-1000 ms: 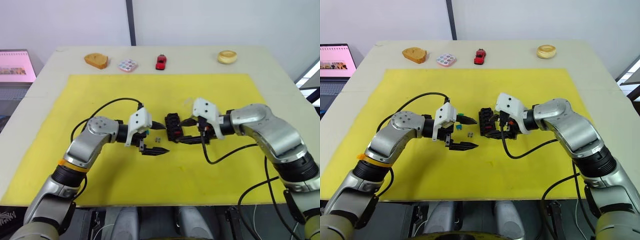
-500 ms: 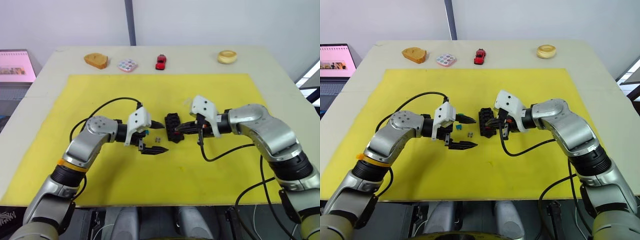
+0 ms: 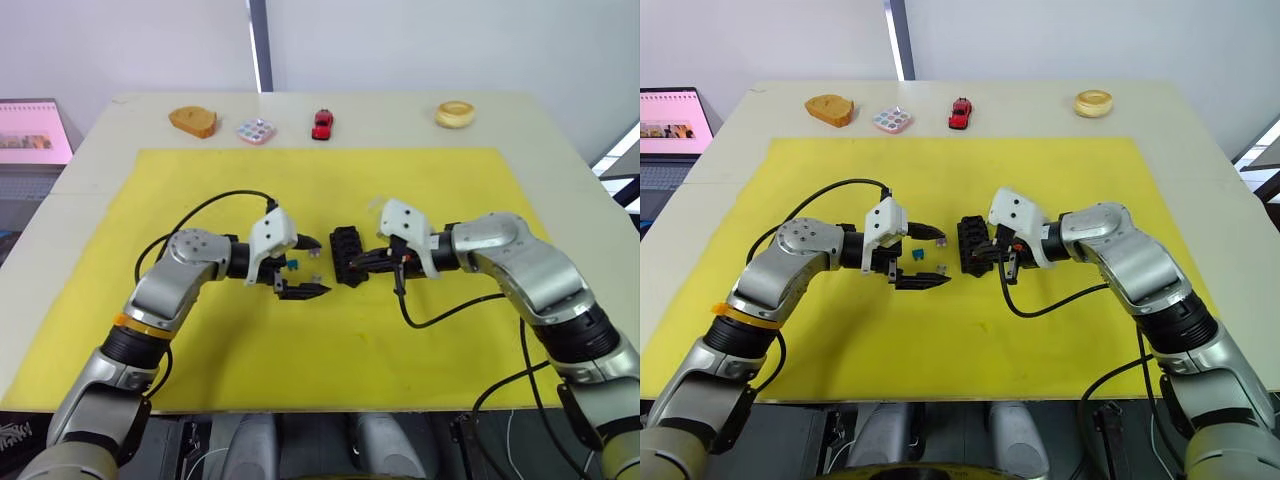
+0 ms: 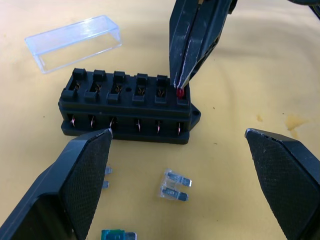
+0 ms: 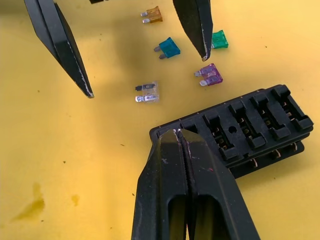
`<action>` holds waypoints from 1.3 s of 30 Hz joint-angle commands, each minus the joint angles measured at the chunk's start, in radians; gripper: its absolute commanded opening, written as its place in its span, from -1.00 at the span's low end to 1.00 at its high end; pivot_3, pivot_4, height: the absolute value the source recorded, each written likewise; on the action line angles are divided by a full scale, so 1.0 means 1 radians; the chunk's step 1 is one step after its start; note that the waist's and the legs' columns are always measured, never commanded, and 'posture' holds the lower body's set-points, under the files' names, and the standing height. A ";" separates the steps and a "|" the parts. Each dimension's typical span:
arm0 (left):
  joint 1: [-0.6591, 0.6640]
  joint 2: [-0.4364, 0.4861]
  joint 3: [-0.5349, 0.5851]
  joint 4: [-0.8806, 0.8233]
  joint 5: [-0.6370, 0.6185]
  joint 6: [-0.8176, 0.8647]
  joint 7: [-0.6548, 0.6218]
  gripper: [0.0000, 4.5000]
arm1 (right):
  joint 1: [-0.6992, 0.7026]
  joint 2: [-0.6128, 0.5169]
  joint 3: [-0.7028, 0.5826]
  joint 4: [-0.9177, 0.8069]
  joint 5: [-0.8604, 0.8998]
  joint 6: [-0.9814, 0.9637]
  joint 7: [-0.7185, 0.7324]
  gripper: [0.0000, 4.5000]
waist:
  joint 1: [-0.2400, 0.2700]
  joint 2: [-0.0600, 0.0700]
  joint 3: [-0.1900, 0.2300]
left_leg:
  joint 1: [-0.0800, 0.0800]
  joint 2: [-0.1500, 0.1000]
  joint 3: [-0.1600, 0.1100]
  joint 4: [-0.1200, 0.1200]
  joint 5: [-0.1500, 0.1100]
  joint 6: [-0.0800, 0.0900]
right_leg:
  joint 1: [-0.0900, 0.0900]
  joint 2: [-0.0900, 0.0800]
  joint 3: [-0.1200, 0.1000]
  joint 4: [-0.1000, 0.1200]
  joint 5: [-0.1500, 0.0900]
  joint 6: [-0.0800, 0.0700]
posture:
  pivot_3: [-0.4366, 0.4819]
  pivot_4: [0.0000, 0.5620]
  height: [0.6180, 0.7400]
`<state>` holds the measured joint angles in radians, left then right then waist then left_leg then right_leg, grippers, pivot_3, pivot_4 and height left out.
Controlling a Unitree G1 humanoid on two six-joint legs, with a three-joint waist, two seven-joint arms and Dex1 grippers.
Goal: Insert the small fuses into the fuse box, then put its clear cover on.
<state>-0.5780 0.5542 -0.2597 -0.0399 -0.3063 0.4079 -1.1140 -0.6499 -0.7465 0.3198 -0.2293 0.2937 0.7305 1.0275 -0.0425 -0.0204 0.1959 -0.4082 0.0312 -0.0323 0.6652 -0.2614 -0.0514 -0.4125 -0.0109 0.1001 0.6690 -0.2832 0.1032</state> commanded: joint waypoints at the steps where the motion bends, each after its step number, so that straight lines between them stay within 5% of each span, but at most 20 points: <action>1: -0.016 -0.003 0.018 -0.015 0.002 -0.016 -0.001 1.00 | 0.031 -0.018 0.038 0.031 -0.055 -0.021 0.004 -0.98 | 0.000 0.000 0.000 | 0.000 0.000 0.000 0.000 0.000 0.000 | 0.000 0.000 0.000 0.000 0.000 0.000 | -0.05 -0.47 1.00; 15: -0.021 0.000 0.030 -0.009 -0.003 -0.015 -0.002 1.00 | 0.030 -0.018 0.013 0.019 -0.064 -0.040 0.015 -0.98 | 0.001 0.000 0.000 | 0.002 0.000 -0.001 0.000 0.000 0.000 | 0.003 0.000 -0.001 -0.001 0.000 0.000 | -0.05 -0.47 1.00; 28: -0.031 0.065 0.090 -0.054 -0.063 0.067 -0.045 1.00 | -0.082 -0.014 -0.172 -0.069 0.163 0.177 0.045 -0.98 | -0.001 0.000 0.000 | 0.001 0.000 -0.001 0.000 0.000 0.000 | 0.001 0.000 -0.001 -0.001 0.000 0.000 | -0.05 -0.47 1.00; 36: 0.022 0.286 0.212 -0.085 -0.139 0.192 -0.122 1.00 | -0.051 -0.207 -0.241 0.011 0.119 0.069 0.112 -0.98 | -0.002 0.000 0.001 | 0.000 0.000 0.000 -0.001 0.000 0.001 | 0.001 0.000 -0.001 -0.003 0.000 0.000 | -0.05 -0.47 1.00; 39: 0.099 0.412 0.292 -0.035 -0.135 0.188 -0.169 1.00 | 0.035 -0.337 -0.294 0.087 0.079 -0.041 0.178 -0.60 | -0.001 0.000 0.001 | 0.000 0.000 0.000 -0.002 0.000 0.001 | 0.001 0.000 -0.001 -0.003 0.000 0.000 | -0.05 -0.47 1.00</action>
<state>-0.4962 0.9202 -0.0369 -0.0904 -0.4332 0.6011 -1.2574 -0.6319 -1.0346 0.0852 -0.1738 0.3957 0.7435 1.1704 -0.0437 -0.0201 0.1965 -0.4083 0.0315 -0.0323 0.6631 -0.2619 -0.0506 -0.4121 -0.0113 0.0991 0.6657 -0.2837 0.1031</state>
